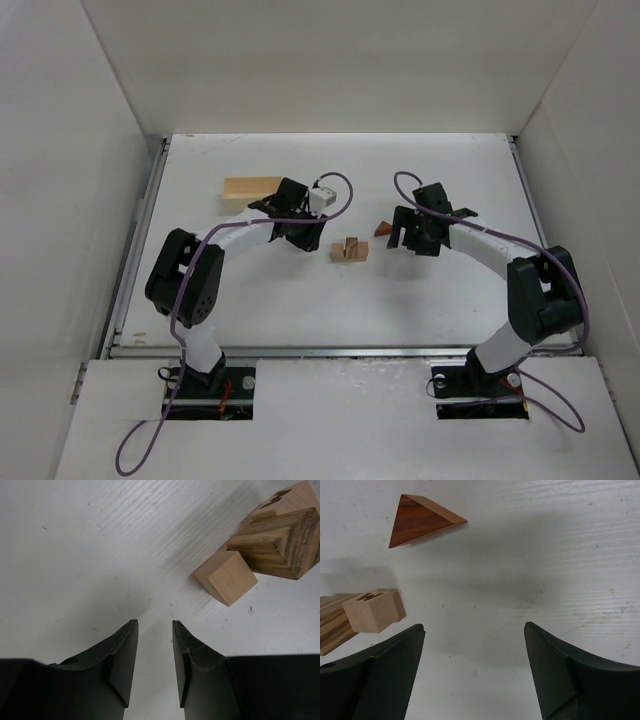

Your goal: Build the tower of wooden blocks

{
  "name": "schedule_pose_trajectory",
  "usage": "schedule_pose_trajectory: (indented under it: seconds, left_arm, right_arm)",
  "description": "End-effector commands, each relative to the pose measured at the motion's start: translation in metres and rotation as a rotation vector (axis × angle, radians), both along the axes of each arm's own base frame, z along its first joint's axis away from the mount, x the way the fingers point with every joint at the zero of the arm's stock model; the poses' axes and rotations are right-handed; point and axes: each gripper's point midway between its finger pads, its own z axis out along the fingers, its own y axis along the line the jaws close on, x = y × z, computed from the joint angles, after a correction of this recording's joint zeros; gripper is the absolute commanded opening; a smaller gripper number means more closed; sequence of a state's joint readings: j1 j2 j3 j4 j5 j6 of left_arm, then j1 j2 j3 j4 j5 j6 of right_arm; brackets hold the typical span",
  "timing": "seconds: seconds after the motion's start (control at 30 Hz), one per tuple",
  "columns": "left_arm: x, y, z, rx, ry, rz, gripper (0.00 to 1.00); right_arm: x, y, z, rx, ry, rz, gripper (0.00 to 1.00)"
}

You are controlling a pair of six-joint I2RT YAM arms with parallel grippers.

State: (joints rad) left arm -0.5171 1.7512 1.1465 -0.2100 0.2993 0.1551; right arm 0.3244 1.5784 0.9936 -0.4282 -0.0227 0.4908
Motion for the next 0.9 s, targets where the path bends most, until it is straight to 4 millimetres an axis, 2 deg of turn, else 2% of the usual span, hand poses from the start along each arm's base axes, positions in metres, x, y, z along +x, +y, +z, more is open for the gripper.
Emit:
schedule_pose_trajectory:
  seconds: [0.0, 0.07, 0.1, 0.13, 0.37, 0.57, 0.87]
  left_arm:
    - [0.007, -0.003, 0.004, -0.019, -0.016, 0.025, 0.3]
    - [0.006, -0.004, 0.001, -0.021, -0.004, 0.019, 0.3]
    - [0.006, -0.004, 0.001, -0.021, -0.004, 0.019, 0.3]
    - [0.006, -0.004, 0.001, -0.021, -0.004, 0.019, 0.3]
    - [-0.002, -0.019, 0.003, -0.044, 0.019, -0.039, 0.31]
    - [-0.016, -0.022, -0.007, -0.035, 0.05, -0.064, 0.31]
    - [-0.016, -0.035, 0.0, -0.059, 0.04, -0.094, 0.33]
  right_arm:
    - [0.012, 0.013, -0.003, 0.007, -0.048, -0.009, 0.86]
    - [0.009, 0.017, -0.01, 0.001, -0.031, 0.005, 0.86]
    - [0.012, 0.024, -0.005, 0.009, -0.051, 0.017, 0.86]
    - [0.011, 0.024, -0.013, 0.004, -0.027, 0.01, 0.86]
    - [0.019, 0.035, -0.029, 0.011, -0.002, 0.03, 0.86]
    - [0.024, 0.044, -0.023, 0.038, -0.027, 0.05, 0.86]
    - [0.019, 0.051, -0.024, 0.011, -0.017, 0.076, 0.86]
